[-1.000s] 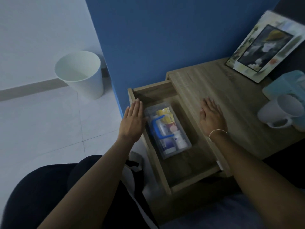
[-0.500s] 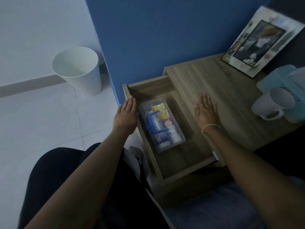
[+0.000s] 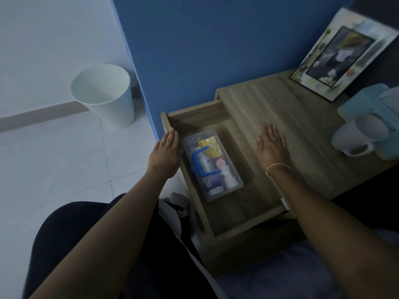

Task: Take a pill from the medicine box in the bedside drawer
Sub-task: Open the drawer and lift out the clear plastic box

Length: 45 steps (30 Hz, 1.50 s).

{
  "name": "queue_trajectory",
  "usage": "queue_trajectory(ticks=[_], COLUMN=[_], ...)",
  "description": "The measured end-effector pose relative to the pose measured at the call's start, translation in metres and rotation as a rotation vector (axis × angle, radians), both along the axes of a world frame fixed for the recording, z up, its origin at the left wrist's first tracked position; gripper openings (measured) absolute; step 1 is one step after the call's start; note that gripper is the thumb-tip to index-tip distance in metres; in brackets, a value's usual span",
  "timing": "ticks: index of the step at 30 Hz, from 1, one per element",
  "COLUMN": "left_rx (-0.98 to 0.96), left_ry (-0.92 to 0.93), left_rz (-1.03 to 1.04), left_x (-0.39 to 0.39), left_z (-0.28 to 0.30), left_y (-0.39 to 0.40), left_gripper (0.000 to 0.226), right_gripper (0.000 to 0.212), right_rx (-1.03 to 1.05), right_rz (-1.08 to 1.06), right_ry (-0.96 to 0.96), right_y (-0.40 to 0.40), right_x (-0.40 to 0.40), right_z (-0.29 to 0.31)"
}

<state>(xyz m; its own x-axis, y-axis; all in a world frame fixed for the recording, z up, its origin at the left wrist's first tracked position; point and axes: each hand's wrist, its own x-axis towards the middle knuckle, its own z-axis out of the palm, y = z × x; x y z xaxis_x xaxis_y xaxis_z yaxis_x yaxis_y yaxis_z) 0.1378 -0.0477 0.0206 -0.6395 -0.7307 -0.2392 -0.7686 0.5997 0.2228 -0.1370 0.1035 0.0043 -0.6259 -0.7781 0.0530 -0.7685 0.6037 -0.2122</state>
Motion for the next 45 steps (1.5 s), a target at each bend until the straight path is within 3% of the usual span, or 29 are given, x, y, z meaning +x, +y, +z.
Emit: queue_trajectory(ticks=[8,14,18,23,30,33,39,45], left_rx=[-0.026,-0.066,-0.035,0.038,0.101,0.152,0.352,0.421], left_ry=[0.030,0.114,0.112,0.141,0.100,0.083,0.052,0.093], left_rz=[-0.024,-0.005,-0.058,-0.099,-0.153,-0.124,0.027,0.074], left_x=[0.001,0.000,-0.008,-0.040,-0.087,-0.100,-0.108,-0.107], left_z=[0.020,0.031,0.030,0.022,-0.004,-0.018,-0.029,-0.024], left_y=[0.004,0.014,0.022,0.014,-0.017,-0.026,-0.040,-0.041], left_gripper=[0.067,0.067,0.068,0.067,0.065,0.069,0.085,0.076], right_gripper=[0.053,0.057,0.063,0.099,0.130,0.134,0.138,0.131], right_rx=[0.121,-0.127,-0.161,-0.047,0.023,0.018,0.078,0.063], right_rz=[0.005,0.134,0.173,0.025,-0.100,-0.076,-0.032,-0.051], right_ry=[-0.041,-0.149,-0.260,-0.407,-0.410,-0.321,-0.382,-0.395], right_y=[-0.005,0.007,0.014,0.018,0.018,0.022,0.022,0.020], right_x=[0.007,0.067,0.108,0.137,0.144,0.147,0.147,0.149], right_z=[0.020,0.025,0.017,-0.005,-0.043,-0.051,-0.050,-0.041])
